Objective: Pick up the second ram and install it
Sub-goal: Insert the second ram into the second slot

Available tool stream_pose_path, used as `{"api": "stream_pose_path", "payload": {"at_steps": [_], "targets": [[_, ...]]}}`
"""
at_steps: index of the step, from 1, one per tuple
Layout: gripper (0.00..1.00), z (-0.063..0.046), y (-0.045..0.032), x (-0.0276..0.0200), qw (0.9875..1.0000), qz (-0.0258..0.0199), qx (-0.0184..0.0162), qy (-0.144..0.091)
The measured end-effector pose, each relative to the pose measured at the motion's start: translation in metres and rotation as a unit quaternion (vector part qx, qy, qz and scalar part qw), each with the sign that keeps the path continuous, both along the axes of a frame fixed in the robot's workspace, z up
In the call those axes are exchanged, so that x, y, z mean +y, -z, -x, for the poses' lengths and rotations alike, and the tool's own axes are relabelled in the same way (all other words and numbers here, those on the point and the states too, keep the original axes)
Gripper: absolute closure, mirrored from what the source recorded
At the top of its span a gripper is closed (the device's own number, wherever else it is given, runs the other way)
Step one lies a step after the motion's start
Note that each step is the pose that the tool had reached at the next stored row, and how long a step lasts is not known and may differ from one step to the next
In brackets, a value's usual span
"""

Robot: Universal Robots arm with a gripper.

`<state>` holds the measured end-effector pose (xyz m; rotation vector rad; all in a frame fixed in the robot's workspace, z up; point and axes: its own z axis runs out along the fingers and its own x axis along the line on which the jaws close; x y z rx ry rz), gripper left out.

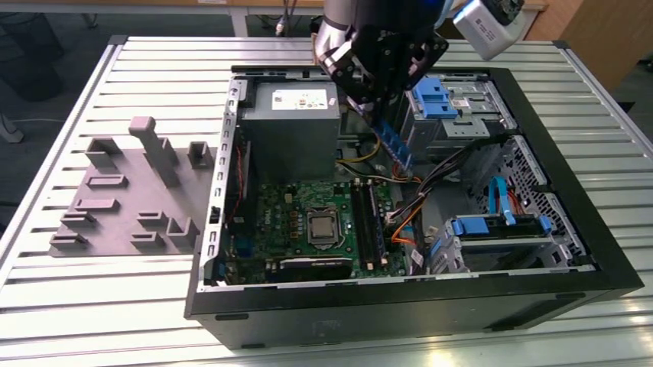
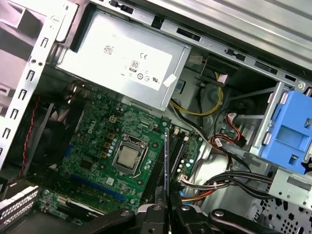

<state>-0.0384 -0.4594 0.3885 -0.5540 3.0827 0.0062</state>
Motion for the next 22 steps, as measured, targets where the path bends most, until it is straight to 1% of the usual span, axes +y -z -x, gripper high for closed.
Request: {"api": "stream_pose_path", "payload": {"at_steps": [5, 8, 11, 14, 17, 22], "targets": [[0.86, -0.0003, 0.0003, 0.0000, 0.9996, 0.0003, 0.0000, 0.027], [0.86, -0.0004, 0.0006, 0.0000, 0.9990, 0.0006, 0.0000, 0.044], [0.86, -0.0005, 0.0008, 0.0000, 0.9982, 0.0008, 0.0000, 0.061], [0.86, -0.0006, 0.0010, 0.0001, 0.9969, 0.0011, 0.0000, 0.079], [0.86, -0.0006, 0.0012, 0.0002, 0.9952, 0.0013, 0.0000, 0.098], [0.86, -0.0007, 0.0014, 0.0004, 0.9916, 0.0018, 0.0000, 0.129]]}}
